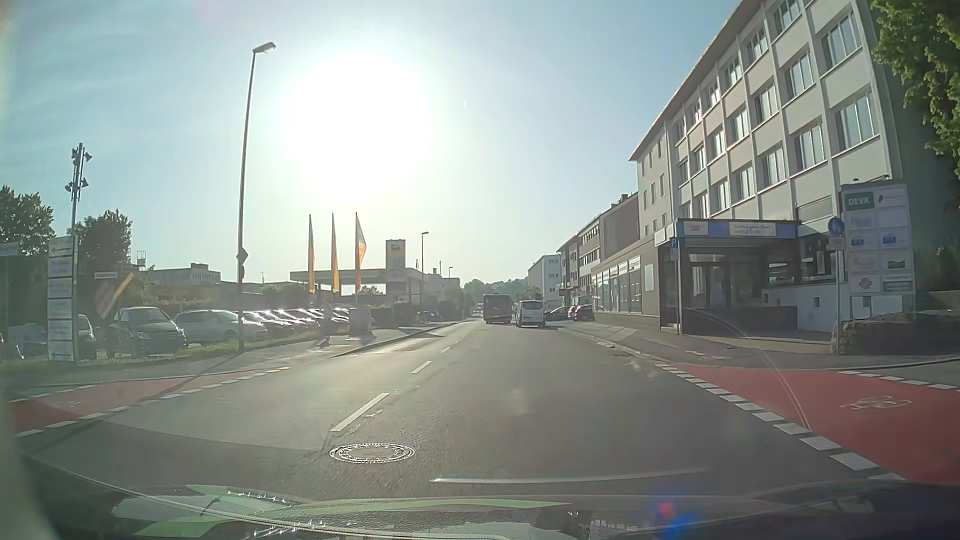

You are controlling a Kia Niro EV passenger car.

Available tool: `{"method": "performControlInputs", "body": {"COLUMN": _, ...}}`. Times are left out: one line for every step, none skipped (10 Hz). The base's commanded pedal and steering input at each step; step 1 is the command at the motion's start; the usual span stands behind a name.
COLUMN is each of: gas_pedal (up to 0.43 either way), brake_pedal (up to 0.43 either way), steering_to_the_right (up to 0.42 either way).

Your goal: Follow the waypoints while adhering to traffic rules and regulations

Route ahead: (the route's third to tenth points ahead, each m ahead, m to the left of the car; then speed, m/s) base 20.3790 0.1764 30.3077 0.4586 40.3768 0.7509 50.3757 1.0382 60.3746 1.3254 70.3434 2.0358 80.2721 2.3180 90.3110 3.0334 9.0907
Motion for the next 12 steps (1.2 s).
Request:
{"method": "performControlInputs", "body": {"gas_pedal": 0.039, "brake_pedal": 0.0, "steering_to_the_right": -0.015}}
{"method": "performControlInputs", "body": {"gas_pedal": 0.039, "brake_pedal": 0.0, "steering_to_the_right": -0.014}}
{"method": "performControlInputs", "body": {"gas_pedal": 0.039, "brake_pedal": 0.0, "steering_to_the_right": -0.014}}
{"method": "performControlInputs", "body": {"gas_pedal": 0.039, "brake_pedal": 0.0, "steering_to_the_right": -0.014}}
{"method": "performControlInputs", "body": {"gas_pedal": 0.047, "brake_pedal": 0.0, "steering_to_the_right": -0.014}}
{"method": "performControlInputs", "body": {"gas_pedal": 0.047, "brake_pedal": 0.0, "steering_to_the_right": -0.014}}
{"method": "performControlInputs", "body": {"gas_pedal": 0.059, "brake_pedal": 0.0, "steering_to_the_right": -0.015}}
{"method": "performControlInputs", "body": {"gas_pedal": 0.067, "brake_pedal": 0.0, "steering_to_the_right": -0.015}}
{"method": "performControlInputs", "body": {"gas_pedal": 0.067, "brake_pedal": 0.0, "steering_to_the_right": -0.015}}
{"method": "performControlInputs", "body": {"gas_pedal": 0.067, "brake_pedal": 0.0, "steering_to_the_right": -0.015}}
{"method": "performControlInputs", "body": {"gas_pedal": 0.067, "brake_pedal": 0.0, "steering_to_the_right": -0.015}}
{"method": "performControlInputs", "body": {"gas_pedal": 0.067, "brake_pedal": 0.0, "steering_to_the_right": -0.014}}
